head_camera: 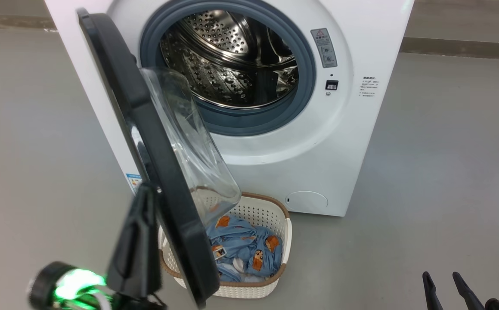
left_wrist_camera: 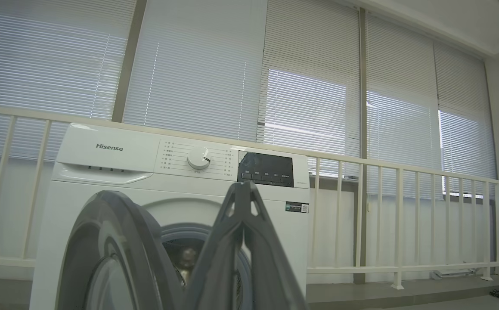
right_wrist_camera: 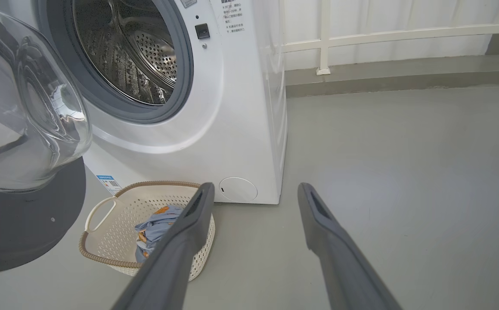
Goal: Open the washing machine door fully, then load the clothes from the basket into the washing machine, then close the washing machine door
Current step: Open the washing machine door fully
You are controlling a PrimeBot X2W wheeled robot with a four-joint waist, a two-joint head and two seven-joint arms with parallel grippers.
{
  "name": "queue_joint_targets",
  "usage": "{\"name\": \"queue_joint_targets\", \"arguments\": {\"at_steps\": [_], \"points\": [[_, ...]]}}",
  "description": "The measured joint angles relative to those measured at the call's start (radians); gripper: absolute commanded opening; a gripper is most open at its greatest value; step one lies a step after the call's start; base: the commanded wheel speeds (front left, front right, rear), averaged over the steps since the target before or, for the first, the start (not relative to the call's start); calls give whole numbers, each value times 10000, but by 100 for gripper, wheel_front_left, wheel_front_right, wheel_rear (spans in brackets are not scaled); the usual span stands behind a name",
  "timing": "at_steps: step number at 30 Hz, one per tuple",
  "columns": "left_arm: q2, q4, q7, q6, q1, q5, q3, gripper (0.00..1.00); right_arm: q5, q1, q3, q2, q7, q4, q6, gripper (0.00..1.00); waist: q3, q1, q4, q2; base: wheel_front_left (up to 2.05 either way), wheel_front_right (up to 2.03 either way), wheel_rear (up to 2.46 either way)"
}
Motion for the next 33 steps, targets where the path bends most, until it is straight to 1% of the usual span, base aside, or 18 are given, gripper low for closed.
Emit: {"name": "queue_joint_targets", "arguments": {"at_steps": [2, 4, 11, 15, 19, 21, 29, 33], "points": [[10, -96, 240, 2, 1, -278, -537, 0, 0, 43, -6, 25, 0, 69, 0, 100, -8, 0, 55, 0, 0, 0, 0], [19, -23, 497, 4, 2, -489, -855, 0, 0, 43, -15, 27, 0, 104, 0, 100, -4, 0, 95, 0, 0, 0, 0], [157, 997, 1457, 21, 5, -1162, -2000, 0, 0, 42, -29, 50, 0, 165, 0, 100, 14, 0, 85, 0, 0, 0, 0], [169, 1586, 2029, 286, 7, -1404, -2454, 0, 0, 41, -29, 79, 0, 165, 0, 100, 41, 0, 33, 1, 0, 0, 0], [169, 2148, 2364, 368, 6, -1795, -2560, 0, 2, 40, -33, 130, 0, 163, 0, 100, 107, 0, 7, 1, 0, 0, 0], [173, 2431, 2464, 420, 3, -1824, -2552, 0, 2, 40, -33, 199, 0, 163, 0, 100, 134, 0, -13, 1, 0, 0, 0], [174, 3160, 2640, 965, -41, -1927, -2414, 0, 2, 36, -75, 282, 0, 161, 0, 100, 240, 0, -125, 1, 0, 0, 0], [169, 3310, 2640, 1131, -253, -1925, -2353, 0, 2, 35, -219, 291, 0, 159, 0, 100, 260, 0, -142, 0, 0, 0, 0]]}}
